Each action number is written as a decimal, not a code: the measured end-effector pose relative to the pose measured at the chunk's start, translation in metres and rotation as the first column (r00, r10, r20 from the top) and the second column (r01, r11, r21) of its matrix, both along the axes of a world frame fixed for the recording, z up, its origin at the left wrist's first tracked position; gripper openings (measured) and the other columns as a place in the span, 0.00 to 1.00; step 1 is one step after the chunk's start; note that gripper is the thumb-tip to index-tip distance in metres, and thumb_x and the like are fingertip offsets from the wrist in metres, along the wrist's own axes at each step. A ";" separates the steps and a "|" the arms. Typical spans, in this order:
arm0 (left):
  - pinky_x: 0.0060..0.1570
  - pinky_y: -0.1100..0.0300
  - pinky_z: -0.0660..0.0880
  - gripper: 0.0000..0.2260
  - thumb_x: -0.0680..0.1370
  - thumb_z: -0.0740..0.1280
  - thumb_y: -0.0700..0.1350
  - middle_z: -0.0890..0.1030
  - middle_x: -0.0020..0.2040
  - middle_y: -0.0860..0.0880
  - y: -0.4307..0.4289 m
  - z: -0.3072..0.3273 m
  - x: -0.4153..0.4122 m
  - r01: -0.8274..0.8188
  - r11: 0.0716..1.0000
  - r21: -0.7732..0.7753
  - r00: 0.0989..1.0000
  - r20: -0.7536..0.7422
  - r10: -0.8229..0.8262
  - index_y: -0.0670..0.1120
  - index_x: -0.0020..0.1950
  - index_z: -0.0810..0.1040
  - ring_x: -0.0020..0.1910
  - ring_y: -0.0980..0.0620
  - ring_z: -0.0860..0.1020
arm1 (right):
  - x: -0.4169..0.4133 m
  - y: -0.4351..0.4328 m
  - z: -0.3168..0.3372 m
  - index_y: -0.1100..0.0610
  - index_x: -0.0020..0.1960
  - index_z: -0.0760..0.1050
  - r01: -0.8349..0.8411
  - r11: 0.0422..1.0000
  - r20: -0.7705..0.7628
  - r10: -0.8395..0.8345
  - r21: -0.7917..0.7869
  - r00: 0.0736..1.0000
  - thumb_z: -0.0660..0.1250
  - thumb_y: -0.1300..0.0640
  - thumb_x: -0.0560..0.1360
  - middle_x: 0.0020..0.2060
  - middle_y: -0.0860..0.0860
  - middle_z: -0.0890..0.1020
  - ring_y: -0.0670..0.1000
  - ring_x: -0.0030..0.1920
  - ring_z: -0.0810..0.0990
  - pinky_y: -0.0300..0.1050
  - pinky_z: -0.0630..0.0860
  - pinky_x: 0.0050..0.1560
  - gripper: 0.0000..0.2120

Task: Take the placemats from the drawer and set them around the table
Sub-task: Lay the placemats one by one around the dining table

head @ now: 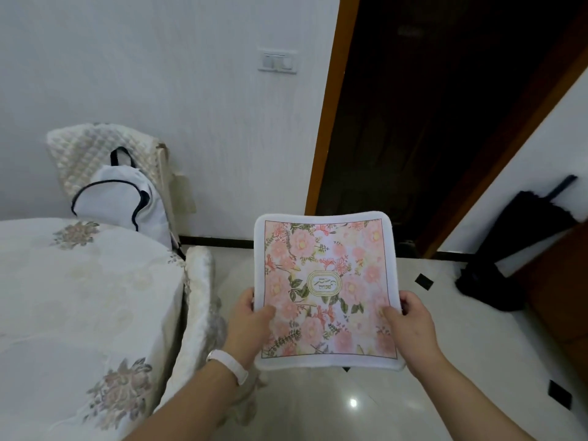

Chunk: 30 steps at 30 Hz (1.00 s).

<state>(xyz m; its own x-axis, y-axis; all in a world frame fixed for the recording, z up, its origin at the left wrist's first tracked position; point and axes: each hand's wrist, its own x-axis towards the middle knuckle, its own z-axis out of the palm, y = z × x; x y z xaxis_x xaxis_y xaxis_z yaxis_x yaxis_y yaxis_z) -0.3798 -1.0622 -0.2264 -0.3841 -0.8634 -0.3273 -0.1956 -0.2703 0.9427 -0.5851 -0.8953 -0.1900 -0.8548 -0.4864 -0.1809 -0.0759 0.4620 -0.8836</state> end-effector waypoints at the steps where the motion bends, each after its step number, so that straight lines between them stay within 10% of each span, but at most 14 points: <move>1: 0.35 0.46 0.78 0.15 0.75 0.65 0.33 0.81 0.47 0.38 -0.009 -0.002 -0.003 -0.007 1.000 0.003 1.000 -0.002 0.007 0.51 0.54 0.78 0.36 0.43 0.77 | -0.006 -0.010 -0.001 0.52 0.48 0.75 -0.011 1.000 -0.001 0.011 0.002 1.000 0.64 0.64 0.75 0.43 0.52 0.82 0.53 0.43 0.82 0.51 0.79 0.41 0.08; 9: 0.42 0.36 0.79 0.12 0.76 0.65 0.34 0.83 0.48 0.41 -0.073 -0.010 -0.054 -0.105 0.994 0.001 0.993 0.050 0.105 0.49 0.53 0.78 0.43 0.36 0.82 | -0.081 -0.101 -0.034 0.53 0.48 0.76 -0.097 0.995 0.086 0.097 -0.003 0.992 0.65 0.63 0.77 0.43 0.52 0.82 0.54 0.42 0.83 0.54 0.82 0.42 0.06; 14: 0.38 0.51 0.82 0.08 0.79 0.65 0.36 0.85 0.46 0.47 -0.122 -0.009 -0.114 -0.237 0.972 -0.003 0.969 0.066 0.236 0.48 0.53 0.78 0.41 0.47 0.85 | -0.161 -0.184 -0.050 0.54 0.49 0.76 -0.237 0.971 0.074 0.237 -0.002 0.969 0.62 0.59 0.80 0.44 0.51 0.82 0.51 0.42 0.82 0.49 0.80 0.38 0.05; 24: 0.37 0.52 0.81 0.05 0.78 0.66 0.37 0.84 0.44 0.46 -0.181 0.001 -0.231 -0.415 0.907 -0.070 0.895 0.147 0.421 0.45 0.50 0.79 0.41 0.45 0.84 | -0.298 -0.294 -0.044 0.54 0.46 0.75 -0.440 0.895 0.108 0.432 0.069 0.895 0.62 0.56 0.79 0.41 0.52 0.81 0.54 0.41 0.82 0.54 0.81 0.41 0.05; 30: 0.42 0.38 0.80 0.03 0.76 0.68 0.38 0.83 0.46 0.40 -0.203 -0.002 -0.243 -0.486 0.871 -0.069 0.849 0.199 0.490 0.43 0.50 0.78 0.44 0.36 0.82 | -0.314 -0.333 -0.048 0.56 0.46 0.75 -0.522 0.849 0.116 0.512 0.081 0.851 0.61 0.58 0.80 0.42 0.54 0.81 0.53 0.41 0.80 0.46 0.75 0.36 0.06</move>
<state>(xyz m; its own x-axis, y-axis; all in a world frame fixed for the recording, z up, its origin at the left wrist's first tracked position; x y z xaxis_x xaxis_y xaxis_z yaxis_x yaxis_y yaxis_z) -0.6225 -1.2650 -0.2282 0.1617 -0.9277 -0.3365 -0.2298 -0.3670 0.9014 -0.8994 -1.2281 -0.2382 -0.4631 -0.8275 -0.3174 -0.2560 0.4678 -0.8460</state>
